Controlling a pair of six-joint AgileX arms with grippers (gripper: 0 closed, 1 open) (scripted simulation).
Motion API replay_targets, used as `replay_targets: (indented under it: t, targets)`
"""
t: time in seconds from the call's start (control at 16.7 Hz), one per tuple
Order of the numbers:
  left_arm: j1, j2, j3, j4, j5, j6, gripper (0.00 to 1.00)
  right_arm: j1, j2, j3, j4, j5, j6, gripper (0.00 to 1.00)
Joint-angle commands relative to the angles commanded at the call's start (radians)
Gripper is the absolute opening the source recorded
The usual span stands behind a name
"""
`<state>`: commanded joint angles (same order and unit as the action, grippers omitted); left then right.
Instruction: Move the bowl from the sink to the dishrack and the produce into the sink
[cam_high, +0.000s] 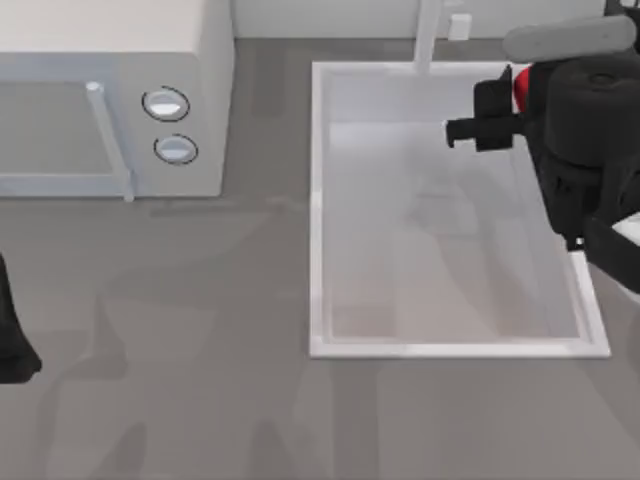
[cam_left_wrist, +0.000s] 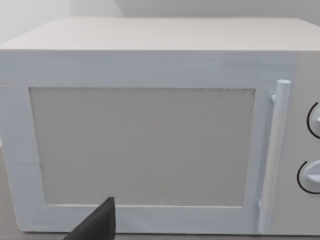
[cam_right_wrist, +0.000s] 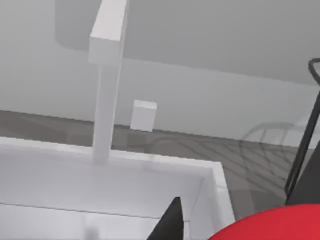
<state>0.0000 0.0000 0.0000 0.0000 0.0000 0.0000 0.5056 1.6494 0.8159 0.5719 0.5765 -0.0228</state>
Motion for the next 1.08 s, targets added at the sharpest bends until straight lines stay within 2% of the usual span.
replay_targets:
  t: [0.3,0.84,1.08]
  targets:
    - [0.000,0.000,0.000,0.000,0.000,0.000,1.00,0.128,-0.035,-0.087,0.273,0.091,0.040,0.00]
    - [0.000,0.000,0.000,0.000,0.000,0.000,1.00,0.141,-0.029,-0.110,0.320,0.098,0.041,0.00]
    - [0.000,0.000,0.000,0.000,0.000,0.000,1.00,0.141,0.118,-0.126,0.472,0.110,0.043,0.00]
